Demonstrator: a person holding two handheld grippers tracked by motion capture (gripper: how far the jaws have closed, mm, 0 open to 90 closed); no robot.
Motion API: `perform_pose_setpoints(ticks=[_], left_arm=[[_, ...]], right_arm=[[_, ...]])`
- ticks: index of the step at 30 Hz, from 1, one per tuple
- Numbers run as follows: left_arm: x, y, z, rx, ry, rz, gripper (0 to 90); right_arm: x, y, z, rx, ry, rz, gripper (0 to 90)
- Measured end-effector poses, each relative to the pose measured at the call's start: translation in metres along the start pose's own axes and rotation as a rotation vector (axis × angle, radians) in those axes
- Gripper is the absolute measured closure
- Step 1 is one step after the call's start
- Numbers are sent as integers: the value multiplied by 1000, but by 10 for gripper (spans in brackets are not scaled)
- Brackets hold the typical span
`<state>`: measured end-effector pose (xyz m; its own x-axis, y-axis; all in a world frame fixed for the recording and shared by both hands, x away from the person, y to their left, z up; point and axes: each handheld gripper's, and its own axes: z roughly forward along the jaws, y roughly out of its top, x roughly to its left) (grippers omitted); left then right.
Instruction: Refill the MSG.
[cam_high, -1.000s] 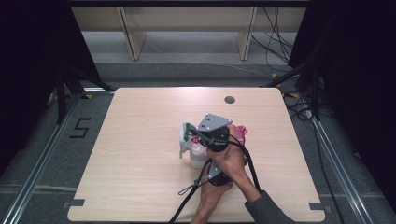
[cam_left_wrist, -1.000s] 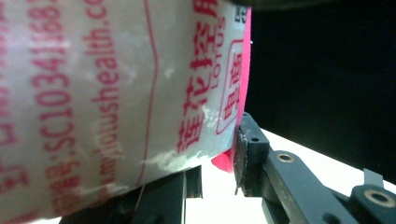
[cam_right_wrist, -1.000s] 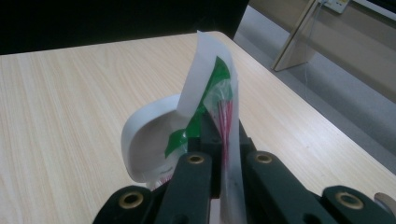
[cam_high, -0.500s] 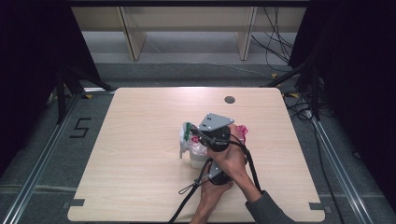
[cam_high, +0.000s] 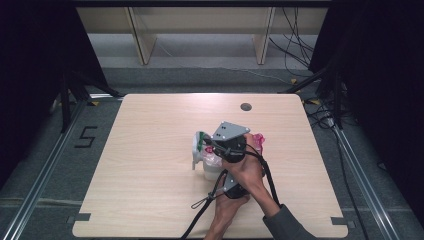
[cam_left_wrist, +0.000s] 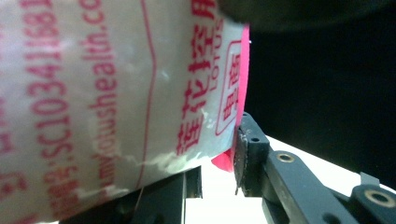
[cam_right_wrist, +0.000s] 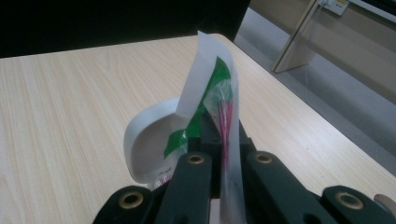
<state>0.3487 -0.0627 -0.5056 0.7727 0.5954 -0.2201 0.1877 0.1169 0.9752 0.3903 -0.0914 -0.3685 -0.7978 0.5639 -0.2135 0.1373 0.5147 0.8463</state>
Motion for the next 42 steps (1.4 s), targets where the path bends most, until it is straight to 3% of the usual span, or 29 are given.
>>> perform_pose_setpoints(ticks=[1,4,5,6,7,9,10,11,13,14,16,17,18,19,20,25,29,30,33,34,35,36,39,42], left_arm=[[-2,0,2,-30,-8,-34,748],[-2,0,3,-34,-11,-40,749],[1,0,1,5,-17,11,749],[1,0,1,8,-5,10,748],[-3,0,4,-26,-4,-37,748],[-4,-1,4,-18,11,-47,746],[-3,-1,2,9,16,-32,745],[2,1,-2,77,33,48,744],[3,1,-3,110,15,80,742],[3,2,-4,127,-2,71,739],[4,1,-3,140,-3,96,737],[4,0,-4,147,15,92,734],[2,0,-4,138,44,70,730],[1,-1,-4,135,46,67,729],[3,0,-6,173,30,106,726],[3,0,-8,185,26,122,718],[3,-1,-8,211,32,112,698],[4,-2,-7,207,20,103,691],[4,-3,-7,213,19,104,677],[1,-4,-5,177,19,67,670],[1,-4,-6,179,21,66,667],[1,-4,-6,186,20,66,666],[1,-6,-6,193,10,64,649],[3,-8,-8,203,-1,49,629]], right_arm=[[0,0,0,-1,-1,-1,900],[0,1,-2,-8,-2,4,900],[-1,0,-2,-13,-3,1,900],[-2,0,-2,-10,1,3,900],[-3,0,-2,-15,3,-4,900],[-3,-1,-3,-16,0,17,900],[-4,-1,-4,-17,-3,23,900],[-5,-1,-5,-21,2,11,900],[-7,0,-7,-30,6,16,900],[-7,-1,-9,-34,7,22,900],[-9,-1,-11,-43,11,28,900],[-9,-1,-12,-40,7,50,900],[-11,-1,-13,-45,14,33,900],[-11,-1,-14,-48,17,47,900],[-13,-1,-15,-56,17,36,900],[-14,-1,-26,-82,26,59,900],[-20,-2,-35,-117,24,50,900],[-20,-3,-37,-110,37,80,900],[-25,-6,-45,-118,56,106,900],[-26,-7,-47,-129,58,120,900],[-30,-8,-49,-152,49,94,900],[-30,-9,-52,-157,49,124,900],[-34,-13,-60,-177,64,125,900],[-37,-19,-66,-186,87,173,900]])
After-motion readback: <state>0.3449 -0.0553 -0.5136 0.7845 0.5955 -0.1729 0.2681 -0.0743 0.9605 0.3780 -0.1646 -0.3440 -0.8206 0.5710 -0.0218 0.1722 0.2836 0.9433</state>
